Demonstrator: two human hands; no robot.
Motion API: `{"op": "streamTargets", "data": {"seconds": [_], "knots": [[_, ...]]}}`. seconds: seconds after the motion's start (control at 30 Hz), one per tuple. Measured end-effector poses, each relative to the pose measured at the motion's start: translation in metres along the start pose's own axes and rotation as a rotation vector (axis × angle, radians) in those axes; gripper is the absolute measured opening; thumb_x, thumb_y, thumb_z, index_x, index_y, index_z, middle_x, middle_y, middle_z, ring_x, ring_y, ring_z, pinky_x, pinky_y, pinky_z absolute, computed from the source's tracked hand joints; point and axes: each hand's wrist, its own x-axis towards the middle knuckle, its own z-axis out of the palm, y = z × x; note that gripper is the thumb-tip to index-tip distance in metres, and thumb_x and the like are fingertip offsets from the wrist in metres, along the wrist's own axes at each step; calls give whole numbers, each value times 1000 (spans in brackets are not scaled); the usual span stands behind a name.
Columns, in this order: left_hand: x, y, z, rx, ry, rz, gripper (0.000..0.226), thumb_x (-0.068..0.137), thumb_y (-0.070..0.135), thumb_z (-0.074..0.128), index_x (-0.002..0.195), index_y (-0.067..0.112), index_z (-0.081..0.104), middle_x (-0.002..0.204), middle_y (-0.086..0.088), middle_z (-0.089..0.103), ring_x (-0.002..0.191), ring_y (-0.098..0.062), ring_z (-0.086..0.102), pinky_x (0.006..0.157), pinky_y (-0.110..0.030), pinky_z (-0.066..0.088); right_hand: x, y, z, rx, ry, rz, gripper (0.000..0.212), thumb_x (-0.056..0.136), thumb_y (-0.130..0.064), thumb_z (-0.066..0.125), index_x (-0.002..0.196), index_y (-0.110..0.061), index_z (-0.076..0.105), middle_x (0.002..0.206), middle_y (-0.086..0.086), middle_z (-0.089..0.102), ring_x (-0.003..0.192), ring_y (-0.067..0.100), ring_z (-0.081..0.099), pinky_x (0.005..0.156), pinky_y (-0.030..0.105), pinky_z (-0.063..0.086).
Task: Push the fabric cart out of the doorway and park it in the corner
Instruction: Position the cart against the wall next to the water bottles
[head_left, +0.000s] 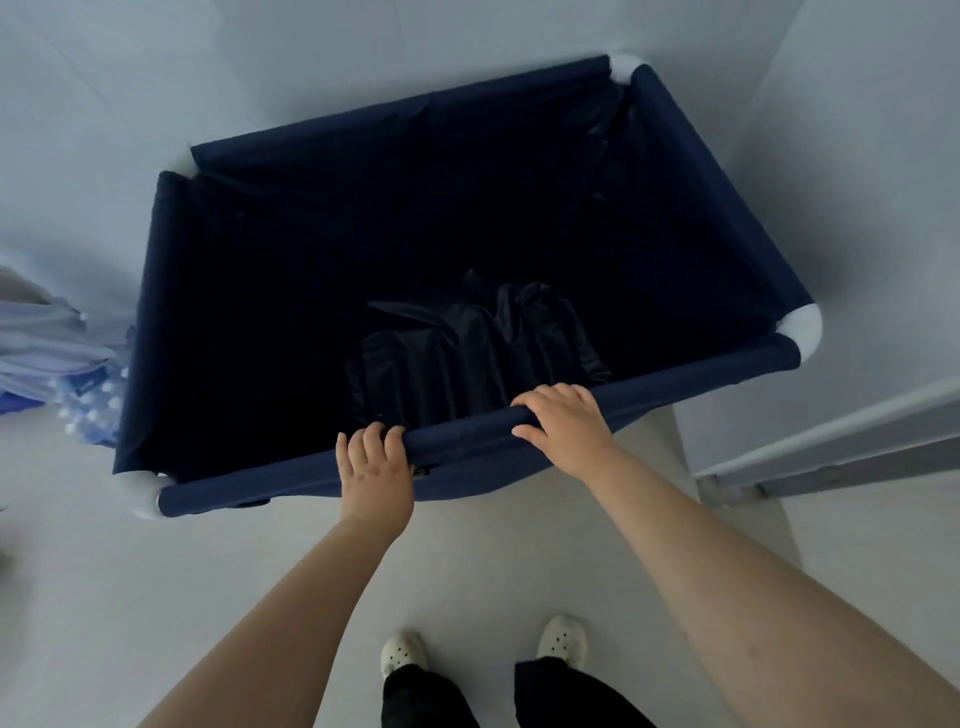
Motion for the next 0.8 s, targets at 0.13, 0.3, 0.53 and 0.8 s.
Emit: {"op": "streamTargets", "data": {"seconds": [0.13,0.3,0.53,0.8], "knots": [[8,54,-6,46,14,52,61,87,18,50,139,6,21,141,-16,31,130,-36,27,114,-52,1,-17,45,-23,-4,14,48,32,90,-38,52,119,-26,52,115,-5,60,110,19,48,106,35,24],[19,118,-12,70,41,151,63,86,20,51,138,8,17,143,-15,29,131,-34,26,114,-52,1,-35,102,-52,-13,3,116,32,91,-37,52,120,-25,52,117,-4,59,112,19,47,105,34,24],[42,109,-18,124,35,207,60,86,18,50,139,9,22,139,-15,34,127,-35,31,115,-50,2,-33,105,-46,19,6,155,34,91,-41,50,121,-26,51,116,-4,59,109,20,47,103,37,24],[65,84,-25,117,2,241,55,88,16,52,137,5,29,137,-20,37,126,-38,32,115,-52,7,-17,90,-31,18,102,111,33,92,-40,48,121,-26,50,115,-5,58,107,19,46,103,36,24]]}}
